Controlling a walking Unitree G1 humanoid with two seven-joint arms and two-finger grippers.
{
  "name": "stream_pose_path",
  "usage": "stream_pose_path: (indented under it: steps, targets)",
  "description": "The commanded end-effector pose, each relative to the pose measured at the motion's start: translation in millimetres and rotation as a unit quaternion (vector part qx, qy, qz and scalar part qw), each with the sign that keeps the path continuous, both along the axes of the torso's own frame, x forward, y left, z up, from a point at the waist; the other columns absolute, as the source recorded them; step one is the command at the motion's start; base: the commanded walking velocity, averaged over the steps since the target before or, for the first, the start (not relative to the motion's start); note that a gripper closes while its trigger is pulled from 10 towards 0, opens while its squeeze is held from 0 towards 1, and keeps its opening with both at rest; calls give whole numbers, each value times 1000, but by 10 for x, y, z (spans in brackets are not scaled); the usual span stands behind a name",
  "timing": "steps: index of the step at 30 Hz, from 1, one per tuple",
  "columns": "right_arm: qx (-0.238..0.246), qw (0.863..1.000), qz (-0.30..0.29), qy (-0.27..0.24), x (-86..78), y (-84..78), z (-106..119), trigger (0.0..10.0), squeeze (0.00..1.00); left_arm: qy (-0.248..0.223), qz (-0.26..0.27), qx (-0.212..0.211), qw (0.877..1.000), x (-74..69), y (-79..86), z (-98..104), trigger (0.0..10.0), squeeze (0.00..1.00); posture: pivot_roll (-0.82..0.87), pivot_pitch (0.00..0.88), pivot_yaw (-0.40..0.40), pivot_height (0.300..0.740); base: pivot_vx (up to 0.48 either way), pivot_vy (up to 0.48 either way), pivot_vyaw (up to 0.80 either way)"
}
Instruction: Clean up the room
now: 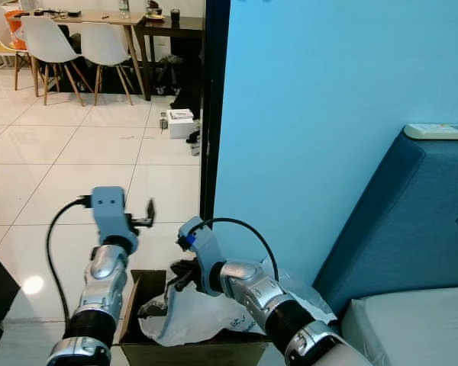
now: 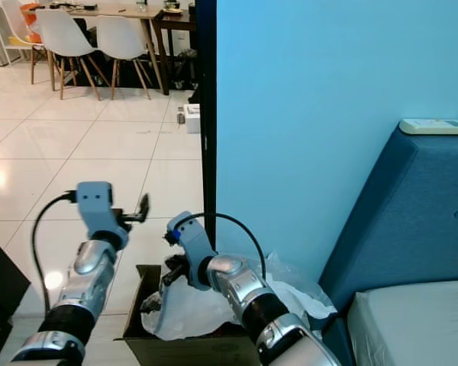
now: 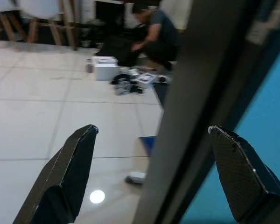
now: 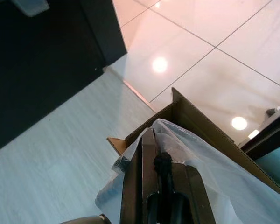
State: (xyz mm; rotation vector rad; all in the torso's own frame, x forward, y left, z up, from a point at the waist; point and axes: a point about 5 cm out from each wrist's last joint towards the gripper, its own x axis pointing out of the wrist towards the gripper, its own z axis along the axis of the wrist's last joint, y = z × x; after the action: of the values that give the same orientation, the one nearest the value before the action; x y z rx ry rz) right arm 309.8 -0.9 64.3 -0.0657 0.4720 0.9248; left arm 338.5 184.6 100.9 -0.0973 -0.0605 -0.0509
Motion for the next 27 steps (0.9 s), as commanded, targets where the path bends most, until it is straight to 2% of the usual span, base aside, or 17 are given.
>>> stream_pose_path:
  steps: [1,3,7,12,14,21,27]
  targets:
    - [11,1000,-11,-1,5,44,8,10000,0,2,-20,-9,1000,-17,-28,-9,10000,0,-26,18,-72,715,0,0,0]
    - [28,999,-37,4,41,52,32,10000,0,-1,-50,-18,999,-25,-61,5,10000,0,-21,15,-73,715,0,0,0]
    - [41,998,-49,13,75,68,70,10000,0,-1,-67,-20,998,-39,-55,11,10000,0,-19,14,-74,715,0,0,0]
    - [62,996,-55,18,114,74,127,10000,0,5,-74,-13,997,-61,-29,-18,10000,0,-20,10,-75,695,0,0,0]
    - [67,996,-53,15,119,79,141,10000,0,7,-75,-12,997,-64,-25,-22,10000,0,-20,10,-75,690,0,0,0]
    - [132,991,-25,-14,168,147,346,10000,0,21,-98,-1,995,-78,-80,-63,10000,0,-32,16,-75,660,0,0,0]
    - [130,991,-18,-25,185,171,391,10000,0,24,-109,-1,994,-76,-106,-66,10000,0,-31,15,-78,645,0,0,0]
